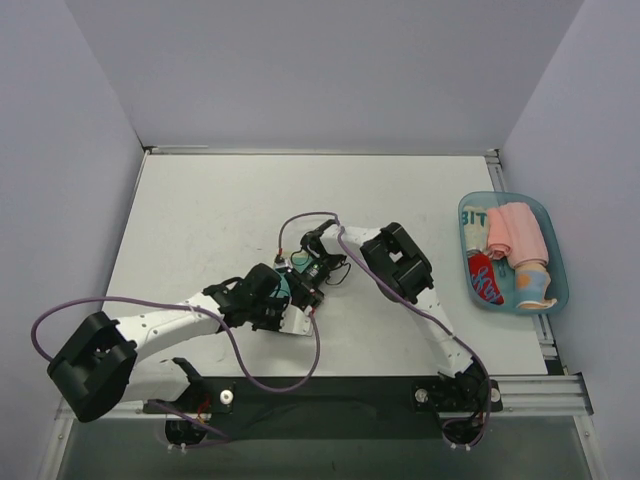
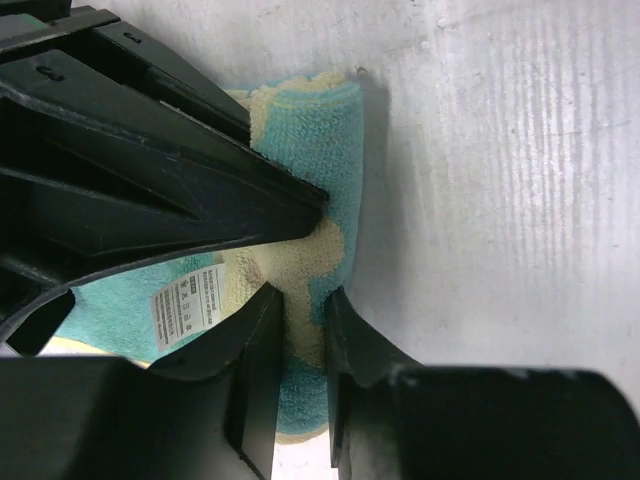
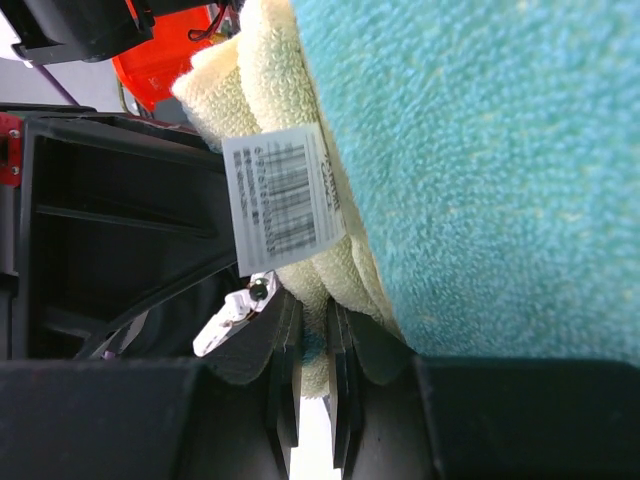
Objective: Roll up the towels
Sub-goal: Roll the towel
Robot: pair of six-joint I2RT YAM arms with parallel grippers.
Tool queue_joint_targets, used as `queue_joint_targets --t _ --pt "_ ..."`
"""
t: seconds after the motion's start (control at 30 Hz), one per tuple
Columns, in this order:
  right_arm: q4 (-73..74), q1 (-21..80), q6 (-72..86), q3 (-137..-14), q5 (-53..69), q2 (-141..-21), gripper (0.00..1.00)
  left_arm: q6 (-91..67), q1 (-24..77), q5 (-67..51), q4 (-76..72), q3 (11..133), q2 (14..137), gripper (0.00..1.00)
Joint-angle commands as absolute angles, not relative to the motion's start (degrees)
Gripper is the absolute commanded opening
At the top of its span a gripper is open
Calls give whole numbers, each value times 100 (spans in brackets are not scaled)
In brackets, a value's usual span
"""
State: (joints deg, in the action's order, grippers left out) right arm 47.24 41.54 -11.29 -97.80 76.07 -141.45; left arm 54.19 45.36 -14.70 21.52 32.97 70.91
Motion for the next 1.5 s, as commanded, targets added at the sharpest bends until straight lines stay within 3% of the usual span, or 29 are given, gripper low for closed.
queue_joint_targets --t 0.0,0.07,0.13,0.2,0.5,0.63,0.77,0.97,1.1,1.2,1.33,1.47 --pt "4825 4052 -1151 -9826 7189 -14344 0 5432 4570 -1317 1923 3243 7391 26" --pt "4825 4008 -1151 -9809 7120 -14283 0 5458 4570 -1528 2414 3339 7628 12" --pt "4799 3973 -1204 -9748 6849 -14046 1 5432 4535 -1888 2784 3453 7917 6" --pt "4764 3911 -1248 -9703 6611 -13696 10 5441 4526 -2326 3371 3681 8138 0" --pt "4379 3227 -1213 -9291 5055 -11895 39 5677 3543 -3575 5324 5140 9754 0" --pt "4052 2797 -1222 -8720 4588 -11058 41 5835 3112 -3919 6107 6088 10772 0" --pt "3885 2531 -1265 -8254 4202 -10188 51 5967 2839 -4131 6914 6922 11644 0" --pt "3692 2549 -1353 -7691 4051 -8792 50 6117 2514 -4306 7654 8048 12822 1" --pt "3683 3074 -1599 -7436 3973 -8298 48 6187 2338 -4315 7971 8541 13411 1" --pt "3534 3970 -1924 -7269 3219 -8130 48 6109 2259 -4245 7963 8735 13578 1" --pt "3358 4999 -2249 -7286 2182 -8498 53 6082 2250 -4210 8024 8885 13719 2" --pt "2604 5721 -2548 -7093 1259 -9025 66 6073 2241 -4219 8033 8930 13764 4"
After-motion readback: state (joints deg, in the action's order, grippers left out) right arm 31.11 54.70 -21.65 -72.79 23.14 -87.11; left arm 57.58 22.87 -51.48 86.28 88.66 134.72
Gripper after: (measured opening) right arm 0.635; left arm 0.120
